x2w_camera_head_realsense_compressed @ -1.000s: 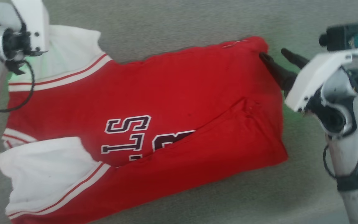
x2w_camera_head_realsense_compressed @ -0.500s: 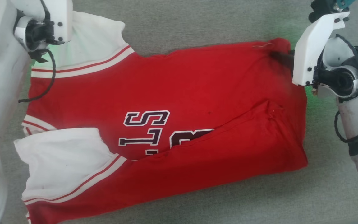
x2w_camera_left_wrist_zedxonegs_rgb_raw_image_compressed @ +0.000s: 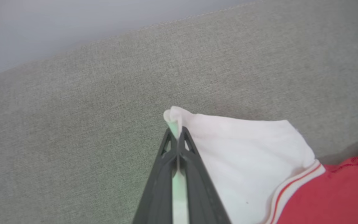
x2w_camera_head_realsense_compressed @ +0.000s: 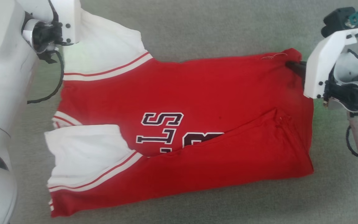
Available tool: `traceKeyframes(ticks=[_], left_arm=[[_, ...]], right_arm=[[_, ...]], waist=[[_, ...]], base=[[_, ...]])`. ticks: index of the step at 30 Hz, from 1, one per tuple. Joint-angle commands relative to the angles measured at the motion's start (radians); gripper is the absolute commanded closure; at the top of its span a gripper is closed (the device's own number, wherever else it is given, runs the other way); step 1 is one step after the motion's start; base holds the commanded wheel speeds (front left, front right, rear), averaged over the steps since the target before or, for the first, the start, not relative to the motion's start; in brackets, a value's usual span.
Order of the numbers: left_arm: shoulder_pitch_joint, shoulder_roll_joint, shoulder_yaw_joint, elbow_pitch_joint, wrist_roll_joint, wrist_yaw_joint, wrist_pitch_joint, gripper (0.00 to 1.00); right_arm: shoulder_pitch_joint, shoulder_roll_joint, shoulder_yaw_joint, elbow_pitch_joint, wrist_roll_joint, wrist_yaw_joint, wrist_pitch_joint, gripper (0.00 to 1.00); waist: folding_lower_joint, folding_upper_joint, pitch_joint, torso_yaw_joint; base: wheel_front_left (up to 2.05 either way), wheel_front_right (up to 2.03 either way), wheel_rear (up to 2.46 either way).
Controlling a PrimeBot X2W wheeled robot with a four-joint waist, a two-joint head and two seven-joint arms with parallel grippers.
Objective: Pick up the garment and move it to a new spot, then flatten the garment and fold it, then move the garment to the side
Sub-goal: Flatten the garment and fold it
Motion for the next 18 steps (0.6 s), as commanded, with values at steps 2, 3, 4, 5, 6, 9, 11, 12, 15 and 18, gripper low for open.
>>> traceKeyframes(ticks=[2,3,4,5,6,9,11,12,15,18], left_arm=[[0.011,-0.001,0.0,-0.009,-0.008,-0.011,-0.009,1.0],[0.015,0.0,-0.002,-0.014,-0.007,-0.015,-0.01,1.0],[0.021,0.0,-0.003,-0.02,-0.01,-0.019,-0.011,1.0],[0.026,0.001,-0.003,-0.027,-0.012,-0.02,-0.014,1.0],[0.031,0.004,-0.005,-0.035,-0.011,-0.02,-0.013,1.0],[0.05,0.016,-0.01,-0.064,-0.011,-0.024,-0.014,1.0],[0.066,0.03,-0.013,-0.088,-0.01,-0.017,-0.006,1.0],[0.077,0.035,-0.014,-0.107,-0.013,-0.013,-0.001,1.0],[0.114,0.059,-0.018,-0.173,-0.018,0.003,0.012,1.0],[0.16,0.096,-0.018,-0.267,-0.022,0.032,0.023,1.0]], right_arm=[[0.03,-0.017,-0.007,-0.024,-0.005,0.0,-0.011,1.0],[0.037,-0.021,-0.009,-0.032,-0.006,0.0,-0.011,1.0],[0.046,-0.023,-0.012,-0.04,-0.002,0.0,-0.011,1.0],[0.055,-0.026,-0.015,-0.052,0.001,0.0,-0.009,1.0],[0.063,-0.031,-0.018,-0.063,0.002,0.0,-0.008,1.0],[0.094,-0.042,-0.028,-0.1,0.01,0.0,0.0,1.0],[0.116,-0.047,-0.035,-0.13,0.016,0.0,0.011,1.0],[0.128,-0.054,-0.036,-0.147,0.017,0.0,0.015,1.0],[0.167,-0.066,-0.053,-0.201,0.031,0.0,0.03,1.0],[0.21,-0.08,-0.065,-0.258,0.039,0.0,0.045,1.0]], waist=[[-0.0001,0.0,-0.043,0.031],[-0.0001,0.0,-0.054,0.036],[-0.0001,0.0,-0.065,0.043],[-0.0001,0.0,-0.075,0.048],[-0.0001,0.0,-0.086,0.053],[-0.0001,0.0,-0.116,0.068],[-0.0001,0.0,-0.135,0.077],[-0.0001,0.0,-0.144,0.081],[-0.0001,0.0,-0.166,0.092],[-0.0001,0.0,-0.184,0.1]], base=[[0.0,0.0,0.0],[0.0,0.0,0.0],[0.0,0.0,0.0],[0.0,0.0,0.0],[0.0,0.0,0.0],[0.0,0.0,0.0],[0.0,0.0,0.0],[0.0,0.0,0.0],[0.0,0.0,0.0],[0.0,0.0,0.0]])
